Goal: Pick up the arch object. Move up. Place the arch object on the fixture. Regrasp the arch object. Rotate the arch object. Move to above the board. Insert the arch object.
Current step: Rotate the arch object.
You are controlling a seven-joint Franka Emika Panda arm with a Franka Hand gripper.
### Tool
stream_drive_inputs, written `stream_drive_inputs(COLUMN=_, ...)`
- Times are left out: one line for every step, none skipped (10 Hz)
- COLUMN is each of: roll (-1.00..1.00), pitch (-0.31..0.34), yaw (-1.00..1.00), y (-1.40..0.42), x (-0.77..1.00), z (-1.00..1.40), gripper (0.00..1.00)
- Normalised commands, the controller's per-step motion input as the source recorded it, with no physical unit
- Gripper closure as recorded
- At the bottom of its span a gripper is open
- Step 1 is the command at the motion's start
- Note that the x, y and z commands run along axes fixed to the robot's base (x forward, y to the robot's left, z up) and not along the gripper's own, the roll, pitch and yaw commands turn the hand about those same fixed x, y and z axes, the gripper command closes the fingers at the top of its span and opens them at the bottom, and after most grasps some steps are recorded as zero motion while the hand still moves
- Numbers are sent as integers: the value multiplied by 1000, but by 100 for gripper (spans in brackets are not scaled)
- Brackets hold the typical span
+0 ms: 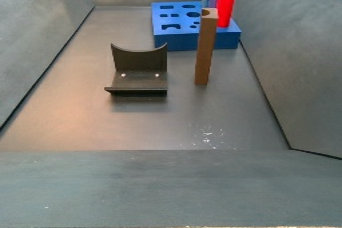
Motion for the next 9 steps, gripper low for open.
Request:
stream_drive_inputs(roll=-15, pitch=7, yaw=-1000, y=24, x=25, z=-91, gripper=0)
stream_drive_inputs(roll=-15, pitch=7, yaw=-1000, y=22, x=25, z=-65, gripper=0)
stream_drive_inputs(roll=-15, pitch=6, yaw=-1000, y=22, x=24, z=-38, gripper=0)
stream_drive_inputs(roll=-16, pitch=6, yaw=-1000, y=22, x=25, z=-33, gripper=0)
stream_drive_inputs(roll=-17, pitch=6, yaw=-1000, y=22, x=26, z=-31, gripper=0)
stream_drive_inputs(roll=-18, pitch=6, yaw=-1000, y=22, x=26, z=-30, gripper=0)
stream_drive_inputs(roll=-19, pitch=7, yaw=-1000, y=22, x=26, z=-29, gripper=0)
stream_drive_inputs(roll=-20, pitch=7, yaw=-1000, y=22, x=26, z=-29, gripper=0)
stream_drive_inputs(roll=-22, pitch=8, yaw=-1000, y=22, x=26, z=-29, gripper=0)
